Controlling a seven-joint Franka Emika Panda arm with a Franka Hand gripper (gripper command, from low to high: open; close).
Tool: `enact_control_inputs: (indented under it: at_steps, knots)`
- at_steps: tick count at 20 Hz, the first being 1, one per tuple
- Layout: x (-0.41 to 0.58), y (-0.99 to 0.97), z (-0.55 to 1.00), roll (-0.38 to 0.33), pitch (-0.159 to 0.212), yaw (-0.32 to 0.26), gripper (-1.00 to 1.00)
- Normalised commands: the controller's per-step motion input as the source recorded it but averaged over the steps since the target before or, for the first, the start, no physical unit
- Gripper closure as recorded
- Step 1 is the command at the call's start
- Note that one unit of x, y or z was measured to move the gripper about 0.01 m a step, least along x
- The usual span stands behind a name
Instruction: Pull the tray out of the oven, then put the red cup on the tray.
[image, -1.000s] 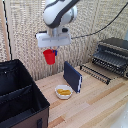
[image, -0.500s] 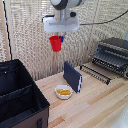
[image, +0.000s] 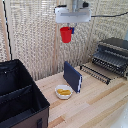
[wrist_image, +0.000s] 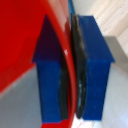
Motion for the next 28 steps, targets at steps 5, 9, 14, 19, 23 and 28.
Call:
enact_control_inputs:
  at_steps: [5,9,14,19,23,28]
  knots:
    - [0.003,-0.96,0.12,0.074,0.003,-0.028,1.0]
    - [0.013,-0.99,0.01,0.054,0.0,-0.029,1.0]
    - [0.0,-0.74,-0.01,0.006,-0.017,-0.166,1.0]
    - [-0.005,-0.48,-0.05,0.0,-0.036,-0.279,1.0]
    - [-0.001,-0.5,0.0,0.0,-0.01,-0.269,1.0]
    - [0.0,-0.63,0.0,0.0,0.003,-0.214,1.0]
